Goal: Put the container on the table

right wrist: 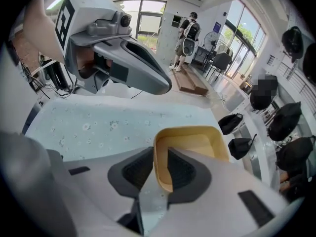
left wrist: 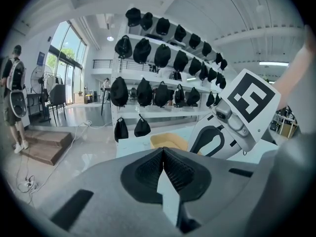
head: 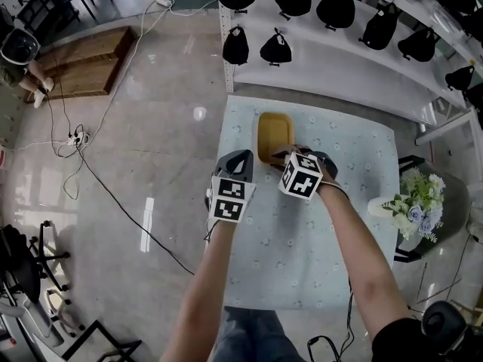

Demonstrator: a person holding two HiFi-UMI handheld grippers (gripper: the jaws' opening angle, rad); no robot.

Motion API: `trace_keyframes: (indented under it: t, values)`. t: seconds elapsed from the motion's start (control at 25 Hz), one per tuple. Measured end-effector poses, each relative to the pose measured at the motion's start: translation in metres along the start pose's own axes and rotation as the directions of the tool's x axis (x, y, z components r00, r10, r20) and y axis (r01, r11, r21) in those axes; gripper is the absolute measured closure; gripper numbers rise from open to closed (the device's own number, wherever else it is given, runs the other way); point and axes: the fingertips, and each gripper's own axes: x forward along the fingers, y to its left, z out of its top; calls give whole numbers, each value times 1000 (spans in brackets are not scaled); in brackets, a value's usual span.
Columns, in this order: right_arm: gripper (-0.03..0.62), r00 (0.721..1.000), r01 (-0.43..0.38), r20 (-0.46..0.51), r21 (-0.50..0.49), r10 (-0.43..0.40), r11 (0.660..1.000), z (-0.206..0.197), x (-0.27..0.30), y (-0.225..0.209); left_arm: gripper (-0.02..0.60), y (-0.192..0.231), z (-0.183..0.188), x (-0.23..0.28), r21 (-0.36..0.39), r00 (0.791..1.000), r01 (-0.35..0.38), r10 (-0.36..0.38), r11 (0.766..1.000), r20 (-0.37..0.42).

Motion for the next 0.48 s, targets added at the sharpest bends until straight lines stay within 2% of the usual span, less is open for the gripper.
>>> trace_keyframes:
  t: [0.16, 0.28, 0.4, 0.48]
  values:
    - [514, 995, 55, 83, 85, -63, 995, 14, -28, -9, 574, -1, 14, -13, 5, 1000, -7, 7, 1000, 15]
    - [514, 968, 106, 198, 227, -152, 968, 31, -66, -24, 574, -3, 34, -29, 13, 999, -10, 9, 1000, 39]
    - [516, 902, 141, 318, 425, -293, 894, 46, -118, -38, 574, -7, 63, -53, 27, 997, -14, 12, 1000, 82]
    - [523, 827, 138, 391, 555, -404, 820, 54, -161, -43, 574, -11, 88, -74, 38, 992, -22, 17, 999, 124]
